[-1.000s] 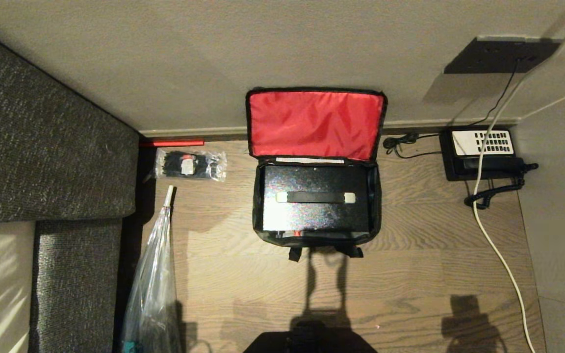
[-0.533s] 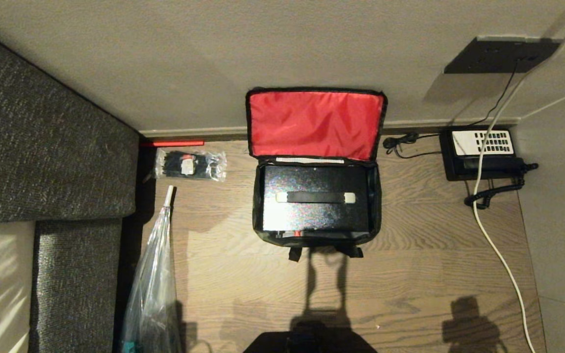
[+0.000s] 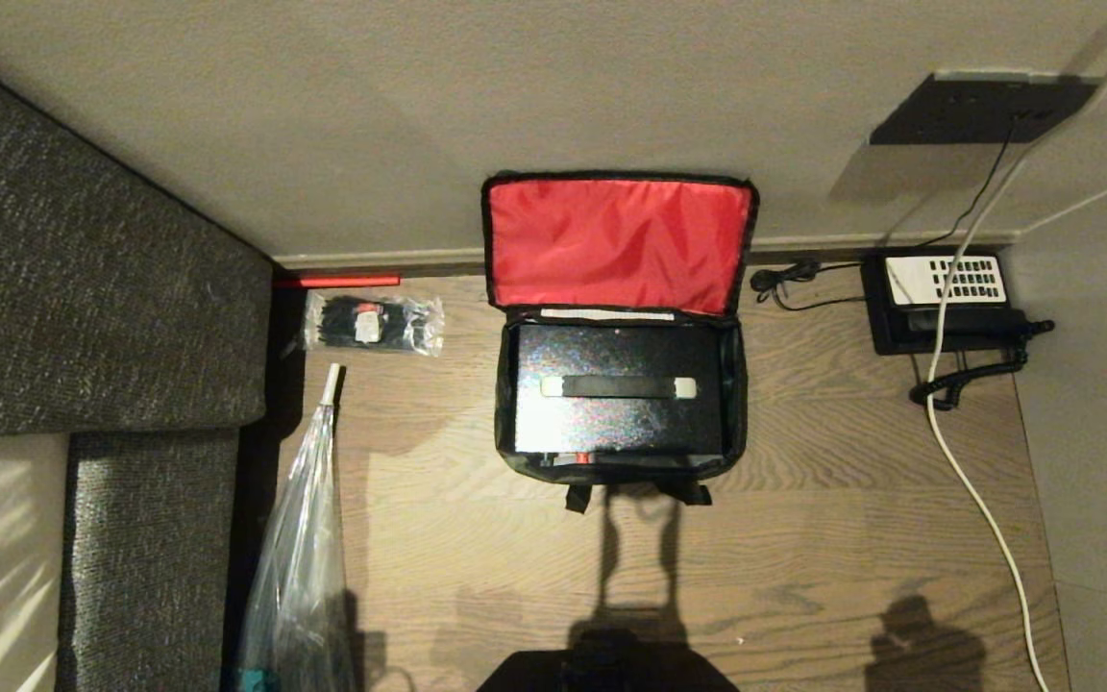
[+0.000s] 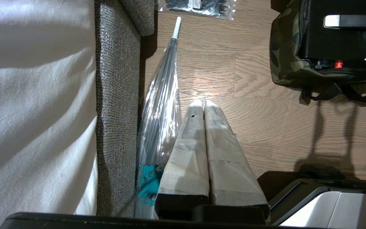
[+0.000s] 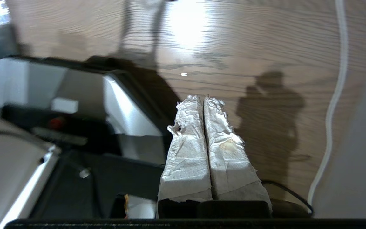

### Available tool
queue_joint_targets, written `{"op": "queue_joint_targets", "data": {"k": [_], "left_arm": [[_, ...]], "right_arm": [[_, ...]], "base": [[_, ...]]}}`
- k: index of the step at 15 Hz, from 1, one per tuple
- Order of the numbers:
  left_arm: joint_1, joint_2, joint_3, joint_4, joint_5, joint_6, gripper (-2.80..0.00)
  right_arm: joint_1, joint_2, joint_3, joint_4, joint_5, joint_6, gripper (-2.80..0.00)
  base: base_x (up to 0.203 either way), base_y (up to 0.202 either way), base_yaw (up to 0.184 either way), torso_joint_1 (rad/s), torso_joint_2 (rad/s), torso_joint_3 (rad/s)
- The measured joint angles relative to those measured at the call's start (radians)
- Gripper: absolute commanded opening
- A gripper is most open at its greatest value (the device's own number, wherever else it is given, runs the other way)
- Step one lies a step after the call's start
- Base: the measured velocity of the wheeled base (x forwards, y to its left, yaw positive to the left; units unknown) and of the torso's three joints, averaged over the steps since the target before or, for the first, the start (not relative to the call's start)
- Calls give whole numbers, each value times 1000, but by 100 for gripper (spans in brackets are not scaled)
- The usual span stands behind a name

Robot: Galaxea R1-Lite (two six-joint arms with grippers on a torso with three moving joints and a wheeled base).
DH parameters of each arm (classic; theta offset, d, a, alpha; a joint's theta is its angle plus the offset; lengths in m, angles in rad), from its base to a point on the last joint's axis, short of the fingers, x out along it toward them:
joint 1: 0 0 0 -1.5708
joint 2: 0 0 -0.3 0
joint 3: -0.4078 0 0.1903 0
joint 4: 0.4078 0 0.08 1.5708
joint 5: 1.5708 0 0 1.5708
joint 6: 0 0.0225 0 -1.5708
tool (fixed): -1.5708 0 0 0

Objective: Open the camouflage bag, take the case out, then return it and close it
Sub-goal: Grip the handle

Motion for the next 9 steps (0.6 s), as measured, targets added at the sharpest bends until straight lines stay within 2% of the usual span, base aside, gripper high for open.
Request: {"op": "queue_joint_targets", "data": {"k": [4, 6, 9], "left_arm": [[0, 0, 0, 0, 0, 0, -280], [0, 0, 0, 0, 0, 0, -280], [0, 0, 0, 0, 0, 0, -280]], "right_arm": [[0, 1, 20, -16, 149, 19, -280], [0, 8, 30, -59, 172, 62, -280], [0, 127, 44, -112, 173, 62, -280]], "base": [[0, 0, 0, 0, 0, 0], [0, 0, 0, 0, 0, 0], [0, 0, 0, 0, 0, 0]]}}
